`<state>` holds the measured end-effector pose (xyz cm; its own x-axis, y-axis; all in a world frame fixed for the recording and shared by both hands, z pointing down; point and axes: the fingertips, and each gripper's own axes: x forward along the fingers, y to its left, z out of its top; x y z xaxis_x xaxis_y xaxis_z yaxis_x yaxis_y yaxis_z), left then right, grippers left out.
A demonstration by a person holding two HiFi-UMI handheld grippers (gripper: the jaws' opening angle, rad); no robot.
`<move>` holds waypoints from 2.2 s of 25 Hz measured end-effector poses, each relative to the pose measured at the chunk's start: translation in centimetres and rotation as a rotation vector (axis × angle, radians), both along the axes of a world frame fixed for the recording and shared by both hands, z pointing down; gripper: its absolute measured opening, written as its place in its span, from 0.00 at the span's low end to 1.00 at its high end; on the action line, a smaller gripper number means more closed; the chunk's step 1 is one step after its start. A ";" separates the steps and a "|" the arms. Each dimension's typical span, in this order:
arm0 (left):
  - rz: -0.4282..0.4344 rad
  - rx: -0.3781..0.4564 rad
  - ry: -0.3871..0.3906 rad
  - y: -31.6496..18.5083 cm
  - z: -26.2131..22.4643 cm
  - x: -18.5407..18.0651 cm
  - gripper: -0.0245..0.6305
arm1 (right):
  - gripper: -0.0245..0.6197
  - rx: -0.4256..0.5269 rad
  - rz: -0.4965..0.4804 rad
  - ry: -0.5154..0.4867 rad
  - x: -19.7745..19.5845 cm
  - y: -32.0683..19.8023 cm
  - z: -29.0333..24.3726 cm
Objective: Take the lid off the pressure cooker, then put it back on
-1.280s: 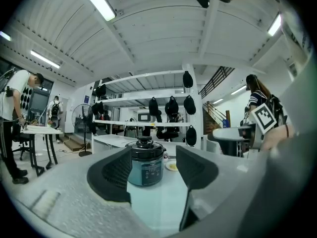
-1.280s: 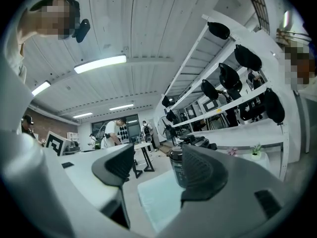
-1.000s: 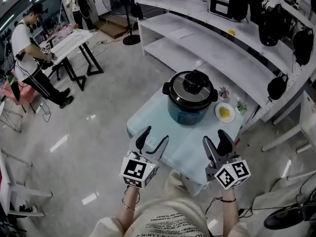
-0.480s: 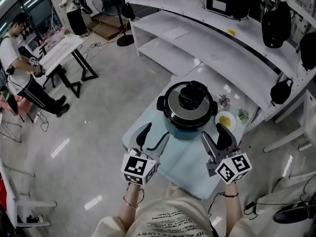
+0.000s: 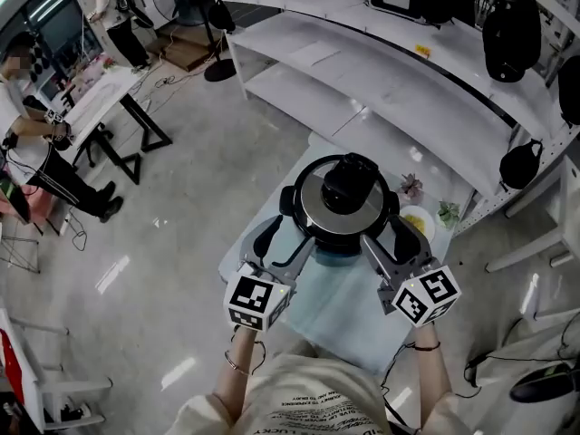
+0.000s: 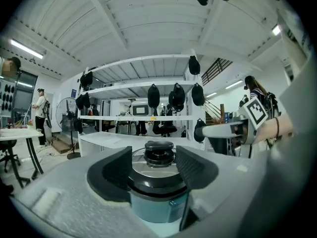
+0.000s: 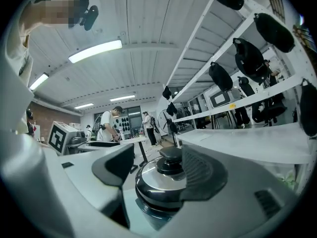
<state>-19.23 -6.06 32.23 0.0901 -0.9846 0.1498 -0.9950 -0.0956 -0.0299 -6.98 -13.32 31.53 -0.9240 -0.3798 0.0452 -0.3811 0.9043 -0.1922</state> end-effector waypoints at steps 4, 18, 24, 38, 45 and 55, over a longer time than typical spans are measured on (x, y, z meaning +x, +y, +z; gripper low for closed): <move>0.080 -0.020 -0.045 -1.8 -0.1 -0.1 0.44 | 0.48 -0.002 -0.006 -0.001 -0.9 -1.0 -0.2; 0.498 -0.101 -0.143 -10.4 1.1 -0.2 0.49 | 0.51 0.002 -0.068 0.117 -4.3 -5.2 1.2; 0.745 -0.151 -0.243 -12.5 2.6 0.3 0.49 | 0.52 0.008 -0.152 0.194 -5.8 -6.0 2.4; 1.118 -0.203 -0.344 -14.4 4.2 2.7 0.49 | 0.53 0.019 -0.258 0.330 -8.1 -7.3 4.6; 1.219 -0.218 -0.361 -14.3 4.5 3.8 0.49 | 0.52 0.018 -0.291 0.380 -8.5 -7.2 5.1; 1.266 -0.200 -0.323 -14.5 5.2 4.1 0.48 | 0.48 0.031 -0.355 0.453 -8.8 -7.0 5.9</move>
